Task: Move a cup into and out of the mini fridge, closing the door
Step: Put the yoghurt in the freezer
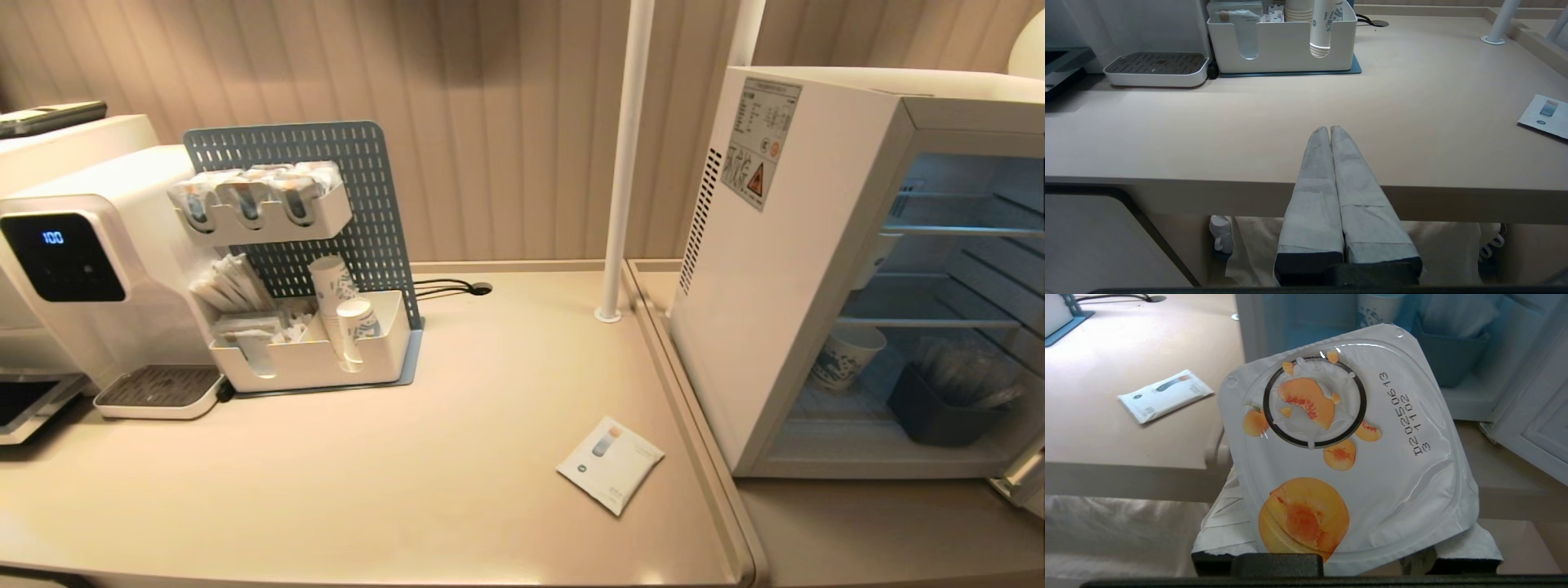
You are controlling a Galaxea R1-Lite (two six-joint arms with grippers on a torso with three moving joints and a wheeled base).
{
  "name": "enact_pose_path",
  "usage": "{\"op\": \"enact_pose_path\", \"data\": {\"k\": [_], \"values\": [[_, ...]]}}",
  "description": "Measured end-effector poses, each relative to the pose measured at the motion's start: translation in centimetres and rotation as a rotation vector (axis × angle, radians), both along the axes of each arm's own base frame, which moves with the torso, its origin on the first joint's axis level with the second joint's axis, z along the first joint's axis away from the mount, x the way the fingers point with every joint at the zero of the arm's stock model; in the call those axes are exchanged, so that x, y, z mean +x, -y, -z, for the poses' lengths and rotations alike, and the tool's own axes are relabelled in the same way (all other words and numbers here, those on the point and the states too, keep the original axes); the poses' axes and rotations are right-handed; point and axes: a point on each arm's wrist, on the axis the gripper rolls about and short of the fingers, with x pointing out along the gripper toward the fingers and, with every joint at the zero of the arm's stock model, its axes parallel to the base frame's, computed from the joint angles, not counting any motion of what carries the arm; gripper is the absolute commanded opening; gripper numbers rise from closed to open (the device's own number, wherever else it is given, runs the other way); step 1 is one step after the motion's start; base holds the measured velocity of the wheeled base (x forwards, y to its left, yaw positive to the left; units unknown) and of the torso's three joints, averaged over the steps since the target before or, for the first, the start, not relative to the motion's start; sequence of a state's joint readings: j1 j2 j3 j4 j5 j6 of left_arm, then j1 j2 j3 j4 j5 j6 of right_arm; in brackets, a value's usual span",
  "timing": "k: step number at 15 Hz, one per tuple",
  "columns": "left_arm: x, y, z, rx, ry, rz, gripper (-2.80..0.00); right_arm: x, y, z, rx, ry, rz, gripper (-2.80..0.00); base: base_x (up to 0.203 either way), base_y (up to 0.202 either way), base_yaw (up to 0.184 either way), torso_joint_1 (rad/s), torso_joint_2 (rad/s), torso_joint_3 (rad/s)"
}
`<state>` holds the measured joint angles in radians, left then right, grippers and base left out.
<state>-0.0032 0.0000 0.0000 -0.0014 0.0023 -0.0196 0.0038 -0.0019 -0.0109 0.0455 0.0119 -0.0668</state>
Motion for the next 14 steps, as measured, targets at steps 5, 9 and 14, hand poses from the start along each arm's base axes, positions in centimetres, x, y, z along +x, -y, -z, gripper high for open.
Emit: {"op": "enact_pose_path", "data": {"k": [5,9,14], "values": [[0.00,0.01,-0.01,0.000,0.001,-0.003,-2.80,0.00,0.01,0.00,0.000,0.000,-0.002,-2.80,0.001,-0.009,0.004,0.000,0.00,0.000],[0.00,0.01,-0.01,0.000,0.001,-0.002,-2.80,0.00,0.01,0.01,0.000,-0.001,-0.003,-2.80,0.001,-0.149,0.008,0.001,0.00,0.004],[0.00,0.01,-0.01,0.000,0.001,-0.003,-2.80,-0.01,0.01,-0.01,0.000,-0.002,-0.002,-2.80,0.000,-0.177,0.005,0.001,0.00,0.001]]}}
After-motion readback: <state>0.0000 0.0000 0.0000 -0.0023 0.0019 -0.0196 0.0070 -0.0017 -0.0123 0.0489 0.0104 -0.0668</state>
